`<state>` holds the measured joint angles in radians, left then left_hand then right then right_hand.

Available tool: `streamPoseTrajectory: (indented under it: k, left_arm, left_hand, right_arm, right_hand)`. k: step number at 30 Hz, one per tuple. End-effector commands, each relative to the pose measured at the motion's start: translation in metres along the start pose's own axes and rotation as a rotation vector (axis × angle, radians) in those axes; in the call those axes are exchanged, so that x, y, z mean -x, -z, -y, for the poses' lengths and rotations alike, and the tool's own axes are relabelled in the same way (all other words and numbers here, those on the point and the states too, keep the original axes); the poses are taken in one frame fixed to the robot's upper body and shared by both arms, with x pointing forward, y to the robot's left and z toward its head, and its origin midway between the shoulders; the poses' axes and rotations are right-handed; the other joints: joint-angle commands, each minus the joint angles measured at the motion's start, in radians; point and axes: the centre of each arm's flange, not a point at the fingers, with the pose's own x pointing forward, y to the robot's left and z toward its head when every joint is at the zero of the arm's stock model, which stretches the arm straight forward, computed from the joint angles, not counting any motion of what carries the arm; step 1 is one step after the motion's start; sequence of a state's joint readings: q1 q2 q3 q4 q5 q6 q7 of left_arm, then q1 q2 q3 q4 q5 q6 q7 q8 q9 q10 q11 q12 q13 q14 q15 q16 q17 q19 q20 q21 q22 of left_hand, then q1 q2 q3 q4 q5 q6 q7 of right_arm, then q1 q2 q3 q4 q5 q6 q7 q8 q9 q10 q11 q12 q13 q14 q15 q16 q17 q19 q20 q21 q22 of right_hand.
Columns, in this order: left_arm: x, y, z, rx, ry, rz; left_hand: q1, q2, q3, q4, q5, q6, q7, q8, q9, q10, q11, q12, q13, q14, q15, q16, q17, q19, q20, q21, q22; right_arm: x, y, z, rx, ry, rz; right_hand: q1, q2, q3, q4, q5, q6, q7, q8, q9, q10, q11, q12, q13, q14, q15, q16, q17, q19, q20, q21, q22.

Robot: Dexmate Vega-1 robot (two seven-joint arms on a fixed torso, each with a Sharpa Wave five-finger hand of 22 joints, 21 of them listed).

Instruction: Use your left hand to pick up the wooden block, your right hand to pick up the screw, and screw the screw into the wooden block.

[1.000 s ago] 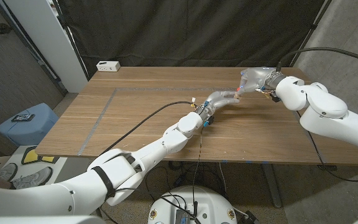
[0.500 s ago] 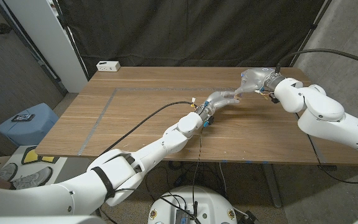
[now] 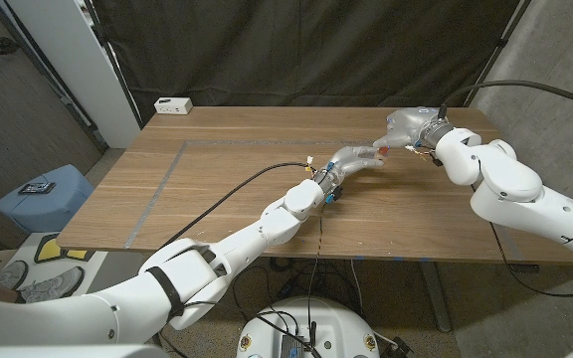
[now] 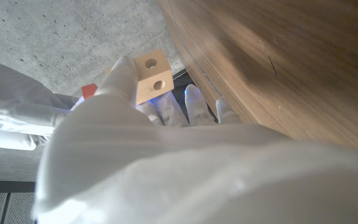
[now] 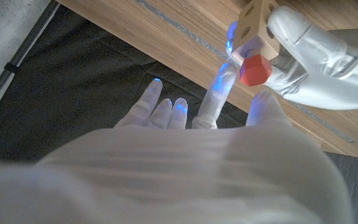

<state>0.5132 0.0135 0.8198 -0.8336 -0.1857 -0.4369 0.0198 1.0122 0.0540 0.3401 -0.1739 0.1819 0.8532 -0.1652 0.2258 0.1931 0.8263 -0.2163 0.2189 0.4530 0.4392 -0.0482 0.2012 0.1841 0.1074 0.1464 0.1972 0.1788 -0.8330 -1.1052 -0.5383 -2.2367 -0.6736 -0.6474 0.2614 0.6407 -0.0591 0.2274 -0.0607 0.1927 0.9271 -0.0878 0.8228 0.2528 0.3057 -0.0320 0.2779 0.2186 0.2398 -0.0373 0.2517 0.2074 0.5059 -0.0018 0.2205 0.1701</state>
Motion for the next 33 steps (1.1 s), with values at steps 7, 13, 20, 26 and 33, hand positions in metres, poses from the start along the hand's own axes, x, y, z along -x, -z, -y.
streamPoseTrajectory:
  k: [7, 13, 20, 26, 33]
  left_arm:
    - [0.0, 0.0, -0.001, 0.008, -0.001, 0.0]
    - [-0.001, 0.0, -0.001, 0.009, -0.004, 0.0]
    - [-0.002, 0.001, -0.002, 0.023, -0.007, -0.004]
    - [-0.002, 0.002, -0.003, 0.034, -0.012, -0.009]
    - [-0.003, 0.004, -0.005, 0.044, -0.014, -0.016]
  left_hand:
    - [0.006, 0.009, 0.005, 0.007, 0.004, 0.024, -0.013, 0.003, 0.001, 0.011, -0.001, 0.006, 0.008, 0.003, -0.062, 0.005, 0.001, 0.005, 0.003, 0.006, 0.003]
    - [0.006, 0.01, 0.004, 0.009, 0.003, 0.02, -0.015, 0.0, 0.001, 0.008, -0.001, 0.005, 0.008, 0.003, -0.061, 0.005, 0.002, 0.005, 0.004, 0.007, 0.003]
    - [0.003, 0.011, 0.001, 0.014, 0.003, 0.01, -0.023, -0.004, 0.002, 0.004, -0.001, 0.003, 0.009, 0.001, -0.06, 0.005, 0.003, 0.005, 0.004, 0.006, 0.003]
    - [0.0, 0.011, -0.001, 0.017, 0.003, 0.004, -0.028, -0.007, 0.002, 0.003, -0.002, 0.002, 0.009, 0.0, -0.059, 0.005, 0.003, 0.005, 0.004, 0.006, 0.003]
    - [-0.004, 0.012, -0.004, 0.021, 0.004, -0.002, -0.035, -0.01, 0.002, 0.0, -0.002, 0.001, 0.01, -0.002, -0.059, 0.005, 0.004, 0.005, 0.005, 0.006, 0.003]
  right_arm:
    - [0.001, 0.0, 0.003, 0.007, 0.03, -0.002]
    - [0.006, 0.003, 0.009, -0.016, 0.022, 0.014]
    - [0.011, 0.002, 0.018, -0.014, -0.006, 0.043]
    - [0.014, -0.001, 0.025, 0.007, -0.044, 0.061]
    - [0.015, -0.004, 0.026, 0.023, -0.091, 0.068]
  right_hand:
    - [-0.031, 0.01, -0.02, 0.001, 0.008, -0.166, -0.01, -0.101, -0.038, -0.024, 0.008, -0.019, -0.002, 0.004, -0.011, -0.009, 0.001, -0.01, 0.009, -0.021, 0.003]
    - [-0.022, 0.02, -0.017, -0.01, 0.007, -0.227, -0.014, -0.145, -0.05, -0.053, 0.012, -0.036, -0.001, -0.012, -0.004, -0.022, -0.003, -0.03, 0.02, -0.029, 0.003]
    - [0.001, 0.031, -0.007, -0.032, 0.0, -0.281, -0.028, -0.19, -0.058, -0.092, 0.009, -0.055, 0.0, -0.045, 0.006, -0.041, -0.008, -0.061, 0.037, -0.035, 0.003]
    - [0.02, 0.032, 0.0, -0.051, -0.007, -0.324, -0.032, -0.224, -0.06, -0.127, 0.008, -0.068, 0.001, -0.077, 0.016, -0.054, -0.01, -0.087, 0.046, -0.038, 0.003]
    - [0.058, 0.027, 0.014, -0.081, -0.009, -0.382, -0.04, -0.27, -0.059, -0.182, 0.001, -0.082, 0.004, -0.118, 0.027, -0.063, -0.013, -0.123, 0.064, -0.04, 0.002]
